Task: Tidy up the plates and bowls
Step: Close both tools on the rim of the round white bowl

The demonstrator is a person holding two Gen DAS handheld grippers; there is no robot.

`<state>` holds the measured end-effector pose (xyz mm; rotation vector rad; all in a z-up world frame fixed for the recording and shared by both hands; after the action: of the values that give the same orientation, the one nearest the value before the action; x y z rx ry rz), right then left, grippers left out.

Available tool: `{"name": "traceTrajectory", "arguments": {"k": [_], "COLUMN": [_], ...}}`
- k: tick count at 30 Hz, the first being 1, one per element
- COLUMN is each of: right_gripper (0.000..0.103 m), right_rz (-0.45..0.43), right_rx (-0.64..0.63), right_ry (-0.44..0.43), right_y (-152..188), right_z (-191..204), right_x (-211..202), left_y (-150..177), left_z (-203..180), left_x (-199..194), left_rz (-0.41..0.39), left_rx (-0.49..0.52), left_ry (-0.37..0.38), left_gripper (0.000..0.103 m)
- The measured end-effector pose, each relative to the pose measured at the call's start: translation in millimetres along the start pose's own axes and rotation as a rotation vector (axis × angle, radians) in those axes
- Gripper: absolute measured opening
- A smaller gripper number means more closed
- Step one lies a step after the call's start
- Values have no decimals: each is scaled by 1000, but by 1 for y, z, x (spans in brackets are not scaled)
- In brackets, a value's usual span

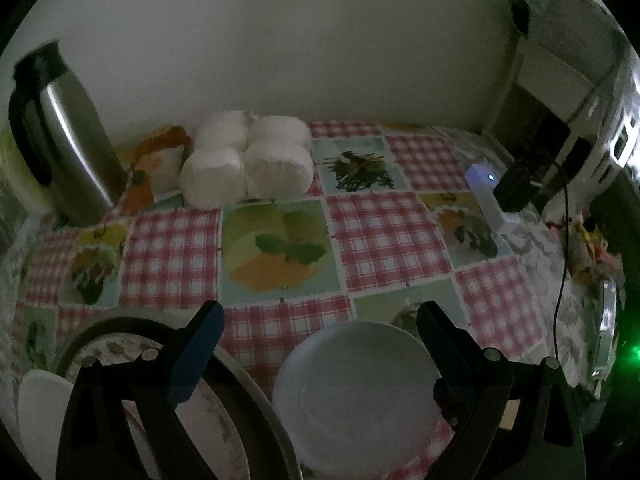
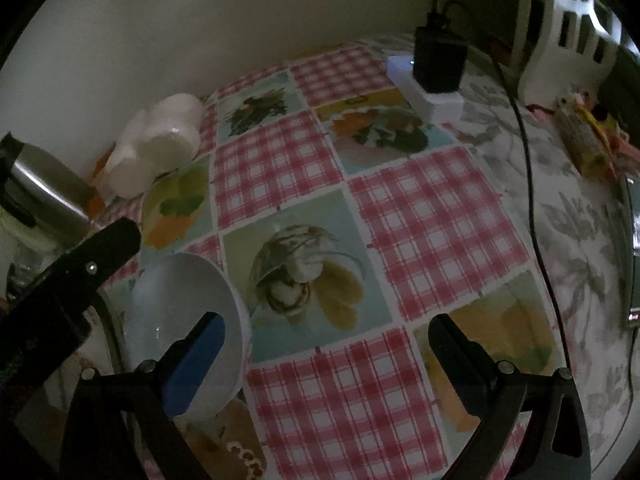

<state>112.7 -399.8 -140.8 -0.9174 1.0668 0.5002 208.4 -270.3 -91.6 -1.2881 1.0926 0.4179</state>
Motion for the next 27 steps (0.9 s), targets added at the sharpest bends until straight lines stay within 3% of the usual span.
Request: {"name": "traceTrajectory", "arguments": {"k": [7, 13, 16, 19, 23, 27], "right_gripper": [102, 96, 86, 74, 44, 43], "right_rz": [33, 31, 27, 30, 31, 27], "right_rx": [-31, -70, -106, -98, -85, -96], "right_ry": [22, -44, -43, -60, -61, -64], "right_y": [6, 8, 10, 11, 11, 12], "right_z": [8, 28, 35, 36, 33, 34], "right_x": [19, 20, 21, 23, 23, 23], "left_y": [4, 6, 5, 6, 8, 11], "left_z": [6, 6, 6, 5, 5, 4], "left_x": [12, 13, 12, 13, 19, 21], "left_rz": [29, 39, 34, 49, 73, 84], "left_rx": [-37, -29, -25, -26, -34, -28], "left_ry": [16, 27, 33, 45, 50, 58], "left_gripper": [97, 93, 89, 74, 74, 74]}}
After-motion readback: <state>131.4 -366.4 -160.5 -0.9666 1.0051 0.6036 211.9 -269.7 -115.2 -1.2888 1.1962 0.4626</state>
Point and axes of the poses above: each gripper's, at about its wrist camera, not at the fingertips, and x roughly the way its jaws point, z to its left, y to its underside, the point moved 5 cm from there along x, roughly the way its jaws point, and after that the axes turned 1 degree about -y, right-handed, at the moved point
